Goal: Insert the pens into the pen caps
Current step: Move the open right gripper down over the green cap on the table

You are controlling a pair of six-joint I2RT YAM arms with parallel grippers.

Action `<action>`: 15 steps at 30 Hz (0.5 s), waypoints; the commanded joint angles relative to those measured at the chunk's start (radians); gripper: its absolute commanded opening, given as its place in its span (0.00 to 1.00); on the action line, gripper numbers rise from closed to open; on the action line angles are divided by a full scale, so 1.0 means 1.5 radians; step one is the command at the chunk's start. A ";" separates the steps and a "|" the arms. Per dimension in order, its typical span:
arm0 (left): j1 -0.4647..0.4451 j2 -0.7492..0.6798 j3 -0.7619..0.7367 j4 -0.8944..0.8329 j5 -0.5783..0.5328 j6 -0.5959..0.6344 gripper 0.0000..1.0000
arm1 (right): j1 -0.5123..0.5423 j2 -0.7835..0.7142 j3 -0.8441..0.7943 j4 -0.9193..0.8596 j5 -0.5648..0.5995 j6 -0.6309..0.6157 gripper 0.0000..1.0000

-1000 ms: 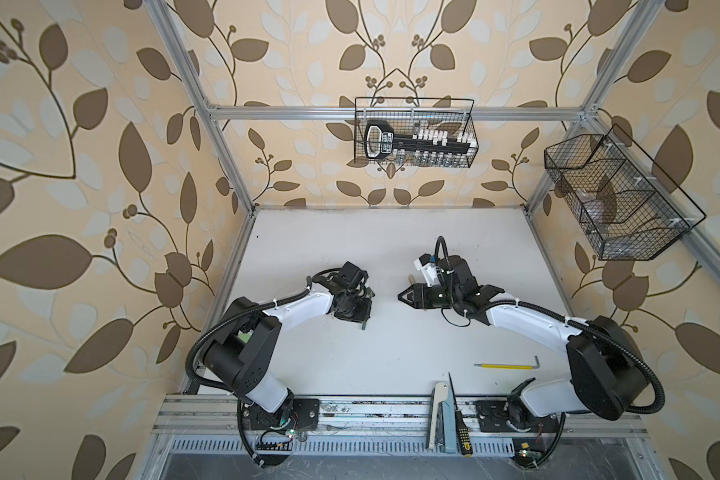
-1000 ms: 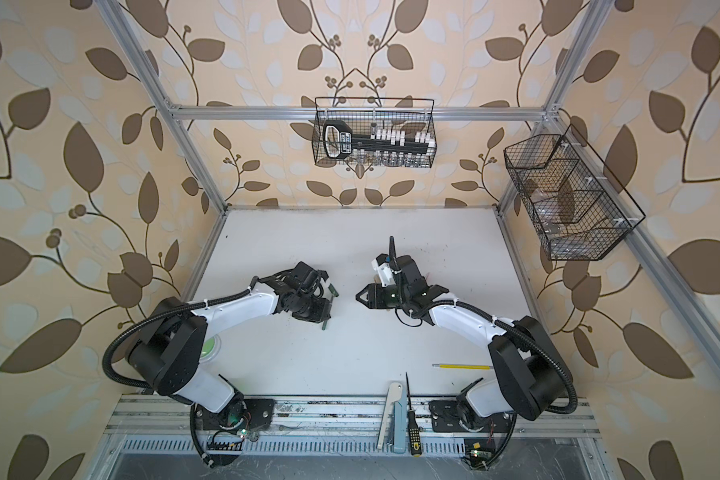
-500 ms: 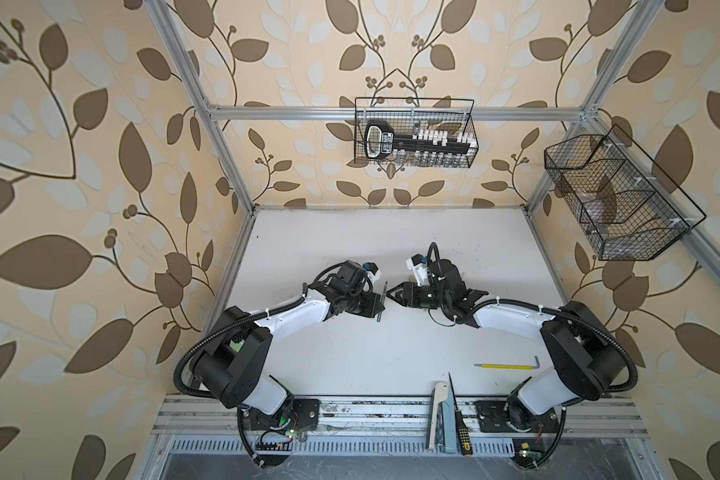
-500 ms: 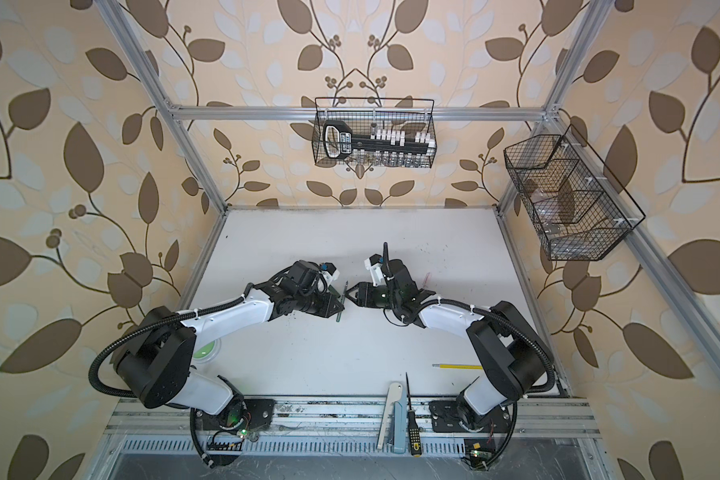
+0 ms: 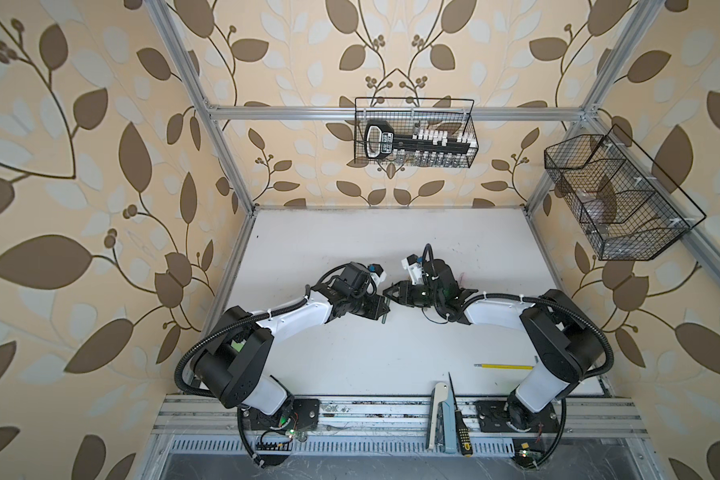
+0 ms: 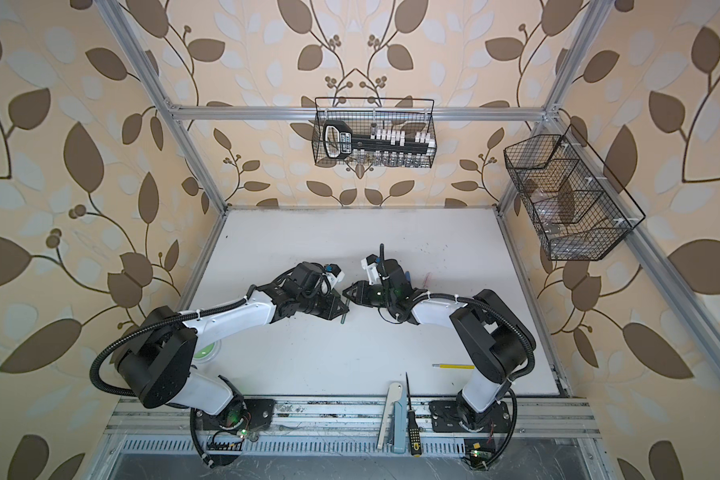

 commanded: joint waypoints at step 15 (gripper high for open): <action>0.004 -0.020 -0.061 0.203 0.100 -0.088 0.31 | -0.018 -0.071 -0.036 0.062 -0.010 0.028 0.00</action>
